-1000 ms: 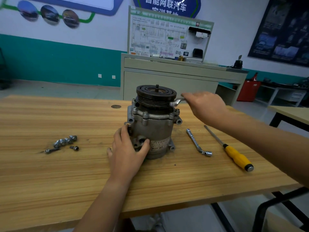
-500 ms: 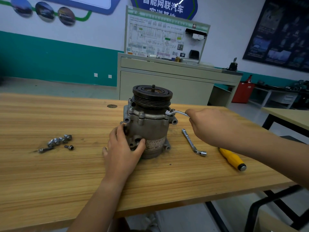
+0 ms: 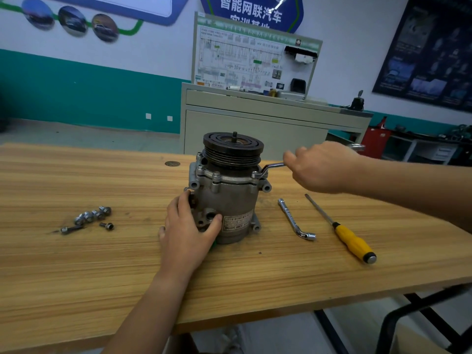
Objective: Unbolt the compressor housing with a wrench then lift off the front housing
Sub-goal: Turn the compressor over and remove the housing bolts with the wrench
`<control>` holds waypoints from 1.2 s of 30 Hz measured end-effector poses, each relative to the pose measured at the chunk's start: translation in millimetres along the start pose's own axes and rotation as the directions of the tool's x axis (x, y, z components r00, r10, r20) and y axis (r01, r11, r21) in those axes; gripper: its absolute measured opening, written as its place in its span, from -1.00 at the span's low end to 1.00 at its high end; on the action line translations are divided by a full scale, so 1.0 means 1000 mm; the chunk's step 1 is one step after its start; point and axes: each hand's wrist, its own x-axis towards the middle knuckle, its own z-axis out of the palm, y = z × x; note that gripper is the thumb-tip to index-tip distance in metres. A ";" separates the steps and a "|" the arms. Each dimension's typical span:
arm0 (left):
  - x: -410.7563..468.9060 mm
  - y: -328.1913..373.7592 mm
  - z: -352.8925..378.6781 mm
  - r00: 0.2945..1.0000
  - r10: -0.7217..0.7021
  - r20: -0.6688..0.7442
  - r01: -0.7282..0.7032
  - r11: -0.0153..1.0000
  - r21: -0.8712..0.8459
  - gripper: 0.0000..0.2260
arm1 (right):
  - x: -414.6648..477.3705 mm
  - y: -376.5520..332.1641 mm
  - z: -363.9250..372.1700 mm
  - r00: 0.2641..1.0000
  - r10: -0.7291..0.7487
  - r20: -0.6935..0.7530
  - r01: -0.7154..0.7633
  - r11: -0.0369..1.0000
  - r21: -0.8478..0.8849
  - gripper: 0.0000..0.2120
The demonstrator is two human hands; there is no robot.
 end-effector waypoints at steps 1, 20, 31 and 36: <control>0.000 0.000 -0.001 1.000 0.005 0.002 -0.005 1.000 -0.006 -0.29 | 0.008 0.004 0.004 1.000 -0.012 0.007 0.012 1.000 0.002 -0.81; -0.001 -0.001 -0.001 0.999 0.031 0.011 -0.031 0.999 -0.045 -0.31 | -0.034 -0.028 0.011 0.935 0.349 -0.060 -0.275 0.823 0.497 -0.78; 0.000 -0.001 0.000 1.000 0.025 0.008 -0.024 0.999 -0.044 -0.30 | -0.035 -0.046 -0.014 0.961 0.266 0.075 -0.276 0.938 0.211 -0.77; 0.000 -0.001 0.002 1.000 0.024 0.008 -0.024 0.999 -0.044 -0.30 | -0.036 -0.048 -0.021 0.965 0.257 0.057 -0.263 0.947 0.181 -0.75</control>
